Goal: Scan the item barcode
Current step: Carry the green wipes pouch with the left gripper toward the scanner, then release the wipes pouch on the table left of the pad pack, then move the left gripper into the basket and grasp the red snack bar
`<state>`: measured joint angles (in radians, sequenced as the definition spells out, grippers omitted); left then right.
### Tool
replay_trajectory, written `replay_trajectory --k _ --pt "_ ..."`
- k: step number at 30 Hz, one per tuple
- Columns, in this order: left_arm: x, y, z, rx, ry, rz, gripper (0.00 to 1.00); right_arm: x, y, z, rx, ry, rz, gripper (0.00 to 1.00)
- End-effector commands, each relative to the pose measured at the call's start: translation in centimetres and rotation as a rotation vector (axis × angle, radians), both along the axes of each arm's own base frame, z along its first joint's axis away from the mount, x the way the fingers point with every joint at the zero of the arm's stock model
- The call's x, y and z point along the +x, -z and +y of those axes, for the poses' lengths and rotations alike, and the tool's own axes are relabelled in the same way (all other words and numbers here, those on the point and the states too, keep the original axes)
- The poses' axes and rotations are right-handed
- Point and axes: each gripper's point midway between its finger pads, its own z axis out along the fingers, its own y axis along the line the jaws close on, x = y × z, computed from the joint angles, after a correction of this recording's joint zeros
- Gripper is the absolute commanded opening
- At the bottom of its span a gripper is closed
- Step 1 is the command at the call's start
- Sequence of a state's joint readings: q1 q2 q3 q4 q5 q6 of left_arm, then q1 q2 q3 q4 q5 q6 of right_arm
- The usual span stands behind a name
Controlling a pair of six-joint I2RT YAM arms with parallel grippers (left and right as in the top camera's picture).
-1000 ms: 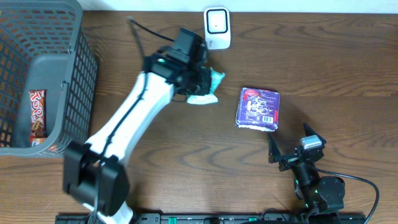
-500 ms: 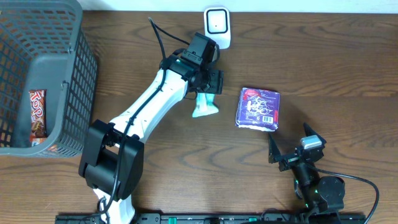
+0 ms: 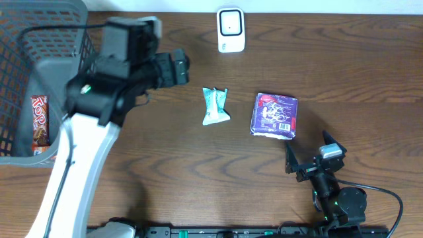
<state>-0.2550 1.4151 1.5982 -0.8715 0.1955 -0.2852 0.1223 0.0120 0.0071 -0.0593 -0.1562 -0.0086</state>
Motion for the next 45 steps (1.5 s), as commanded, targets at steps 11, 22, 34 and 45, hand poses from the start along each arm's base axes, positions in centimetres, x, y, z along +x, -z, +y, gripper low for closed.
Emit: replay_trajectory --k 11,22,34,45 --pt "-3.5 1.9 5.6 0.038 -0.172 0.173 0.98 0.0 0.0 -0.1 0.007 0.006 0.001 0.99" --pt "-2.0 -6.6 13.0 0.215 -0.473 -0.099 0.98 0.0 0.0 -0.1 0.007 0.006 0.001 0.99" --pt "-4.3 -6.7 31.8 0.35 -1.219 -0.088 0.98 0.0 0.0 -0.1 0.007 0.006 0.002 0.99" --pt "-5.2 7.5 35.7 0.405 -1.201 0.453 0.91 0.0 0.0 -0.1 0.007 0.005 0.001 0.99"
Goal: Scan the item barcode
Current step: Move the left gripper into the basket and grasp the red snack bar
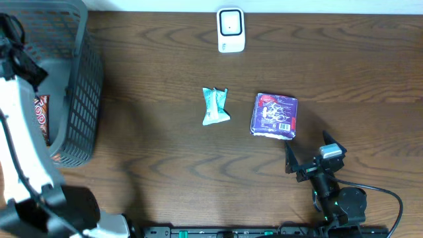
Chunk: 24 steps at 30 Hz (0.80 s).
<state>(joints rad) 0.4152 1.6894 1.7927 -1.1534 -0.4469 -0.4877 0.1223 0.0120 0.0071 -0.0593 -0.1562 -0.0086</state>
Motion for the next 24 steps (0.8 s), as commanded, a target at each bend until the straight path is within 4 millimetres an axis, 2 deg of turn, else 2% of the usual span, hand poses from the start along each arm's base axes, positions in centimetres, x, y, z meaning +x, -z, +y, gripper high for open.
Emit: replay_trajectory --k 1,6,11,18,20,24 --pt "-0.6 3.6 0.8 -0.057 -0.028 0.119 0.91 0.0 0.0 -0.1 0.007 0.005 0.001 0.99" --pt "-0.9 7.7 1.7 -0.126 -0.038 0.244 0.91 0.0 0.0 -0.1 0.007 0.005 0.001 0.99" --pt "1.1 11.8 1.6 -0.252 0.125 0.288 0.91 0.0 0.0 -0.1 0.007 0.006 0.001 0.99" --pt "2.9 14.6 3.2 -0.254 0.157 0.28 0.91 0.0 0.0 -0.1 0.007 0.006 0.001 0.99" --pt "3.7 15.3 3.4 -0.262 0.209 0.273 0.87 0.0 0.0 -0.1 0.007 0.006 0.001 0.99" --pt "4.9 16.8 3.8 -0.287 0.276 0.252 0.86 0.0 0.0 -0.1 0.007 0.006 0.001 0.99"
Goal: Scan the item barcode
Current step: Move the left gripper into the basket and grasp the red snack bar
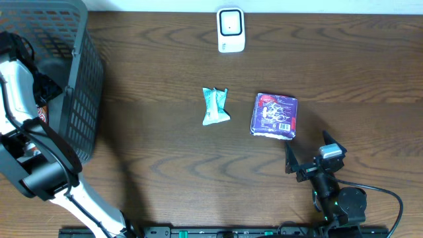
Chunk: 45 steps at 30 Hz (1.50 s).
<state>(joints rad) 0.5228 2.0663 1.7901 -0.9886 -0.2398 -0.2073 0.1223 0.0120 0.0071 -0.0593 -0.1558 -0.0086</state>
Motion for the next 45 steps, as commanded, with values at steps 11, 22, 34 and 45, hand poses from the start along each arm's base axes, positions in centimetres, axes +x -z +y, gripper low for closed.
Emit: replay_trajectory --k 11,22,34,45 --pt "1.1 4.2 1.2 -0.139 0.134 -0.038 0.86 0.0 0.0 -0.1 0.007 0.005 0.002 0.99" --pt "1.0 8.6 -0.2 -0.259 0.185 0.008 0.85 0.0 0.0 -0.1 0.007 0.005 0.001 0.99" --pt "1.2 10.0 -2.6 -0.38 0.228 -0.002 0.11 0.0 0.0 -0.1 0.007 0.005 0.001 0.99" --pt "2.9 4.4 -4.2 -0.397 0.257 -0.145 0.07 0.0 0.0 -0.1 0.007 0.005 0.001 0.99"
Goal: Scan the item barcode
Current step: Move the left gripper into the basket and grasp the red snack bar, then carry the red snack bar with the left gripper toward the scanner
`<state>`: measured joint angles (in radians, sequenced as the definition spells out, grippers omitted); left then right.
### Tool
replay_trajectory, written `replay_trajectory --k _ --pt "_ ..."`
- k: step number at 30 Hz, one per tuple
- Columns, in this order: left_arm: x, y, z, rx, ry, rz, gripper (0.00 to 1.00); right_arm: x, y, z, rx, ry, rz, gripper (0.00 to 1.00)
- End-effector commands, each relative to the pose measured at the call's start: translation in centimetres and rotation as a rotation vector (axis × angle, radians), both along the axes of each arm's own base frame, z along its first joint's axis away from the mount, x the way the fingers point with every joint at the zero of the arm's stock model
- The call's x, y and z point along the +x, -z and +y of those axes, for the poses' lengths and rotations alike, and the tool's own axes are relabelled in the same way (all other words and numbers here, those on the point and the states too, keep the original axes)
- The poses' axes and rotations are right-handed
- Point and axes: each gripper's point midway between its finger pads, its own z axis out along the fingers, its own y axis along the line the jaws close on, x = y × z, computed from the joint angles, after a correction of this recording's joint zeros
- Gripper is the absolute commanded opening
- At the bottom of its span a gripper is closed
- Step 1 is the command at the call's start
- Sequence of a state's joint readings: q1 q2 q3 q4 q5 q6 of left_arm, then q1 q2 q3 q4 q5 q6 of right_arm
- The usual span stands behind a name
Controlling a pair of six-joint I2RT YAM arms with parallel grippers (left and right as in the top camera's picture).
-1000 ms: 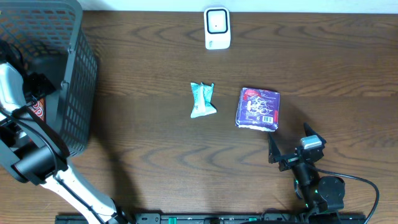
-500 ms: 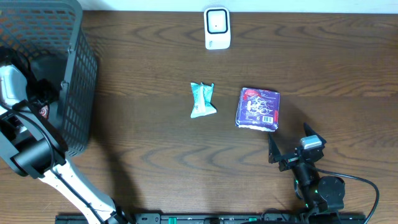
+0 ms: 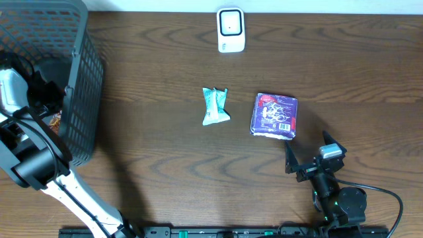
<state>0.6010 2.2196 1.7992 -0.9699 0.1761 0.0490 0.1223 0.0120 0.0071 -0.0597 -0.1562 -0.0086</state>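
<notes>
The white barcode scanner (image 3: 230,30) stands at the table's far edge. A crumpled teal packet (image 3: 215,106) lies mid-table. To its right is a purple package (image 3: 275,115), its white barcode label facing up. My left arm reaches down into the grey mesh basket (image 3: 79,73) at the left. The left gripper (image 3: 49,99) shows only as a dark shape behind the mesh, so its jaws are unreadable. A red-orange snack (image 3: 54,119) lies just beneath it in the basket. My right gripper (image 3: 310,153) rests open near the front edge, below the purple package, holding nothing.
The basket's tall mesh wall stands between my left gripper and the table. The right arm's base and cable (image 3: 344,205) sit at the front right edge.
My left gripper has shifted a little lower and nearer inside the basket, now over the red-orange snack. The right arm, both table items and the scanner have not moved.
First my left arm stretched out over the table beside the basket, its gripper pointing toward the teal packet. Then it was over the basket at the far left. After that it reached inside the basket, where it now sits lower. The right gripper stayed open throughout.
</notes>
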Motion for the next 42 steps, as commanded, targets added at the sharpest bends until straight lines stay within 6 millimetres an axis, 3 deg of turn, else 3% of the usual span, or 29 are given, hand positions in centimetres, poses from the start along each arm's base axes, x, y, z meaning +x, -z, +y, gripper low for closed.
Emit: replay_trajectory --k 1,8,9,14,22,24,27,30,34,38,42 --pt "1.3 -3.6 -1.0 -0.001 -0.005 -0.099 0.07 0.0 0.0 -0.1 0.007 0.006 0.001 0.99" --pt "3.4 -14.4 0.4 0.14 -0.124 -0.383 0.07 0.0 0.0 -0.1 0.007 0.006 0.001 0.99" --pt "3.5 -16.9 0.5 0.166 -0.148 -0.448 0.07 0.0 0.0 -0.1 0.007 0.006 0.001 0.99" --pt "2.9 -24.1 -0.1 0.22 -0.206 -0.624 0.07 0.0 0.0 -0.1 0.007 0.006 0.001 0.99" --pt "3.2 -36.3 -5.8 0.096 -0.134 -1.025 0.07 0.0 0.0 -0.1 0.007 0.006 0.001 0.99" --pt "2.3 -39.9 -8.5 0.114 -0.076 -1.117 0.07 0.0 0.0 -0.1 0.007 0.006 0.001 0.99" --pt "1.1 -42.8 -12.5 0.103 0.003 -1.187 0.07 0.0 0.0 -0.1 0.007 0.006 0.001 0.99" --pt "0.3 -44.6 -17.3 0.056 0.101 -1.231 0.07 0.0 0.0 -0.1 0.007 0.005 0.001 0.99" --pt "-0.3 -44.6 -23.5 -0.039 0.231 -1.219 0.07 0.0 0.0 -0.1 0.007 0.006 0.001 0.99" --pt "0.1 -41.5 -27.2 -0.069 0.228 -1.096 0.07 0.0 0.0 -0.1 0.007 0.006 0.001 0.99" --pt "1.2 -35.7 -30.7 -0.079 0.179 -0.882 0.07 0.0 0.0 -0.1 0.007 0.006 0.001 0.99"
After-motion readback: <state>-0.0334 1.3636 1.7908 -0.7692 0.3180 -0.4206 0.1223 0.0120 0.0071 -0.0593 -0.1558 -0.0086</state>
